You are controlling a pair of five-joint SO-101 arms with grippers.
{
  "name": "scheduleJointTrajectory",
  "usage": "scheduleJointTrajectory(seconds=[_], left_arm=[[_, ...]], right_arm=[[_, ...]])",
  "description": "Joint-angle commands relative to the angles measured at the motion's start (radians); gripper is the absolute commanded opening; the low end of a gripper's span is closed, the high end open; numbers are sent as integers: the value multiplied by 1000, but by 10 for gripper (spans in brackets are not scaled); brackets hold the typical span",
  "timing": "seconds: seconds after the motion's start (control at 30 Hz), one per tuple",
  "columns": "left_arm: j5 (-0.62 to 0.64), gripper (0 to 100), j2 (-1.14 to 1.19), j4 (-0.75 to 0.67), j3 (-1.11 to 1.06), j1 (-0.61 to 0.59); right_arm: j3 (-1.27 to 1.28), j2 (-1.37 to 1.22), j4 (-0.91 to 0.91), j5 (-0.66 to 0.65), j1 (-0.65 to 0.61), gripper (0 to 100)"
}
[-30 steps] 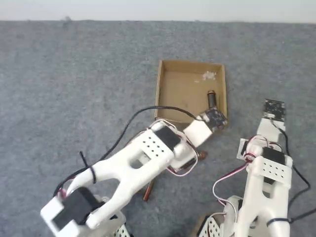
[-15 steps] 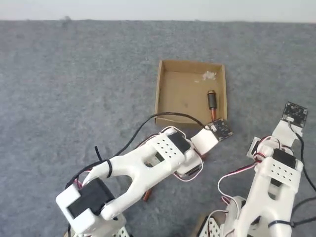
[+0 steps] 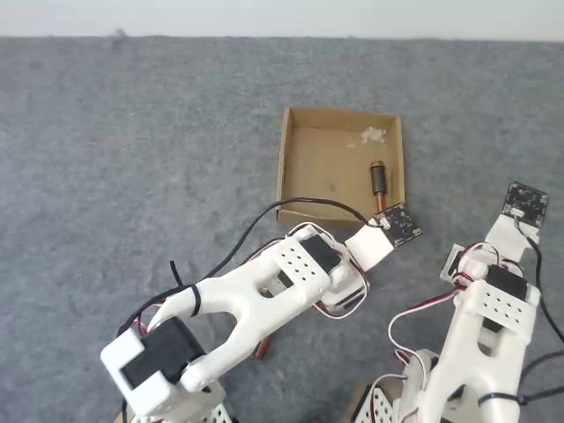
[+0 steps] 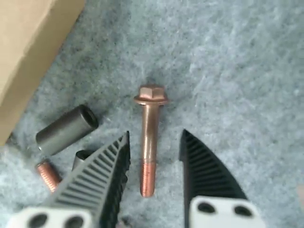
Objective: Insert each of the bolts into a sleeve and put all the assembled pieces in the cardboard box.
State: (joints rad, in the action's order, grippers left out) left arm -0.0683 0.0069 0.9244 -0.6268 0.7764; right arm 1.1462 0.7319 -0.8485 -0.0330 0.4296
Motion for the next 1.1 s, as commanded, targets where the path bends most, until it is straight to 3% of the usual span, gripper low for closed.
scheduleJointTrajectory(seconds=[0.0, 0.13, 0.4, 0.6, 0.83, 1.07], left_arm=[[-5, 183, -3, -23, 45, -2], [3, 182, 35, -23, 61, -2], [54, 181, 256, 149, 315, -5], [54, 176, 308, 186, 367, -5], [44, 33, 310, 164, 343, 3], [44, 16, 310, 164, 340, 3]], right_arm=[[-64, 18, 12, 11, 21, 6], [-64, 18, 10, 12, 22, 6], [-64, 19, 8, 14, 44, 6], [-64, 19, 8, 14, 41, 6], [-64, 19, 8, 14, 38, 6], [-64, 19, 8, 14, 38, 6]])
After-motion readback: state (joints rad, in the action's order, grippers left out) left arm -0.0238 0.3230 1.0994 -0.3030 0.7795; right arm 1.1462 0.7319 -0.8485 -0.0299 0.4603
